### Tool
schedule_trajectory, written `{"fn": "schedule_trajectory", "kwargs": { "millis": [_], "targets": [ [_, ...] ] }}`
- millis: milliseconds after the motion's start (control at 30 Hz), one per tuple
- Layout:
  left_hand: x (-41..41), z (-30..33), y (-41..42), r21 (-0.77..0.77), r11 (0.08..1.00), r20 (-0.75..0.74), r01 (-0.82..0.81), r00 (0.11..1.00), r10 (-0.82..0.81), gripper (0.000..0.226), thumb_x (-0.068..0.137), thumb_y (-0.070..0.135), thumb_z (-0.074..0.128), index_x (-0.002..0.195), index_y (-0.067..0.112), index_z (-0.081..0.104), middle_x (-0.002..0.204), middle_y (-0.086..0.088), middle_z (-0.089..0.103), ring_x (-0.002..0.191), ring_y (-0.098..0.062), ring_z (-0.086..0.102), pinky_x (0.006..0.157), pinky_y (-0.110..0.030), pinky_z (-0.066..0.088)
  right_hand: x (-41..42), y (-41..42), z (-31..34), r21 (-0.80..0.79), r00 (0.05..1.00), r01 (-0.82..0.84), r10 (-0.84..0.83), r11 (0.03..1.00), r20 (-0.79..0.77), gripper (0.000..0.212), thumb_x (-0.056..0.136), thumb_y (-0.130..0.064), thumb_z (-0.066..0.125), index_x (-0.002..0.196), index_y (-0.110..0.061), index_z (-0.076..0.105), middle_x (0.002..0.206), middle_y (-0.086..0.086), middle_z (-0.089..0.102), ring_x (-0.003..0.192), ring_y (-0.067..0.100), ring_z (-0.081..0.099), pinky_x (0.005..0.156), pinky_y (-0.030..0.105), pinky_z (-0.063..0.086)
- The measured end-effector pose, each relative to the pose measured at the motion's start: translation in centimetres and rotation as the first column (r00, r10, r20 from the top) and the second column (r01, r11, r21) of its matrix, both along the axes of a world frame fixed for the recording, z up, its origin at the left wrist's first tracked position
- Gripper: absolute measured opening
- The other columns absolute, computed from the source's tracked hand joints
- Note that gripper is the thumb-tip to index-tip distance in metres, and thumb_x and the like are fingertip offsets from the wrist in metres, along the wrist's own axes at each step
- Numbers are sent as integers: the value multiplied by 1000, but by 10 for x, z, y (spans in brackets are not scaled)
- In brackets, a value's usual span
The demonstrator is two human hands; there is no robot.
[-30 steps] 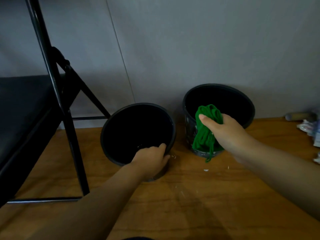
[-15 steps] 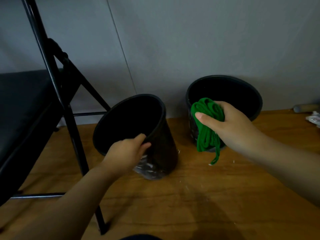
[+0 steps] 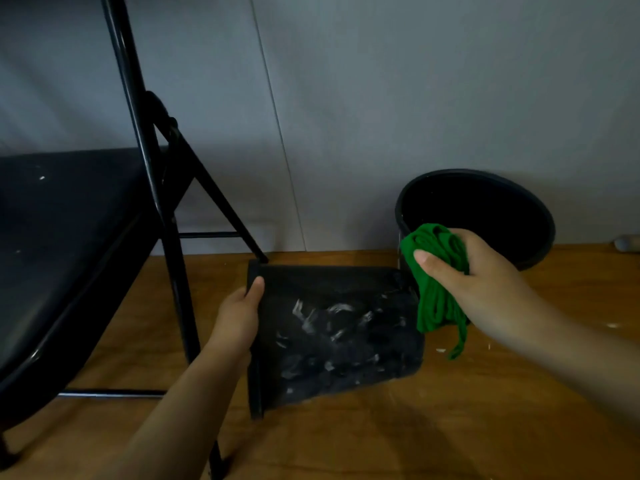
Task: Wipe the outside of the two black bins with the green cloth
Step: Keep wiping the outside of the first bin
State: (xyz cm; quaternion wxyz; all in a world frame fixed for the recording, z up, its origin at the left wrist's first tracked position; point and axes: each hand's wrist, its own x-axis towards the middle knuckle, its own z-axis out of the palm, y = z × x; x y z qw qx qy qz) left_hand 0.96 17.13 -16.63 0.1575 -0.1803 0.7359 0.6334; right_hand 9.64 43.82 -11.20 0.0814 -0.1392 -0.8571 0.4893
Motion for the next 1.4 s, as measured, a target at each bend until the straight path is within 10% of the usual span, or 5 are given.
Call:
{"fn": "schedule_trajectory", "kwargs": {
  "millis": [467, 700, 967, 1167, 1400],
  "targets": [
    [23, -53, -14, 287, 948, 159, -137, 983, 94, 41, 102, 39, 45, 116, 9, 69, 101, -16, 75, 93, -32, 72, 77, -40, 55, -29, -115, -55, 483, 968, -249, 215, 840, 126, 56, 96, -54, 40, 144, -28, 30, 127, -9, 30, 107, 14, 51, 84, 27, 47],
    [37, -62, -18, 99, 994, -176, 45, 984, -27, 30, 107, 37, 30, 110, 36, 61, 101, 12, 69, 88, 13, 63, 79, -9, 48, -38, -172, -83, 643, 966, -238, 245, 728, 81, 60, 91, -48, 48, 143, -19, 43, 127, 1, 53, 108, 22, 55, 81, 34, 54],
    [41, -70, -20, 125, 990, -197, 62, 980, -37, 40, 105, 44, 30, 111, 24, 65, 97, 2, 73, 87, -6, 70, 70, -17, 50, -40, -157, -96, 770, 971, -228, 196, 596, 137, 66, 81, -35, 69, 141, -18, 48, 123, 8, 58, 105, 31, 55, 76, 41, 53],
    [42, -72, -16, 125, 990, -190, 58, 981, -34, 40, 106, 38, 30, 111, 16, 63, 95, -4, 69, 75, -1, 67, 57, -8, 48, -41, -135, -89, 680, 986, -144, 47, 719, 159, 63, 97, -41, 45, 152, -24, 20, 142, 0, 38, 122, 23, 40, 98, 34, 44],
    [42, -71, -18, 109, 993, -210, 49, 977, -25, 41, 106, 39, 30, 106, 17, 64, 86, 2, 68, 73, 0, 66, 57, -7, 47, -33, -147, -101, 689, 984, -175, 153, 703, 93, 64, 90, -38, 56, 148, -25, 33, 136, 2, 44, 118, 23, 46, 93, 36, 47]
  ]
}}
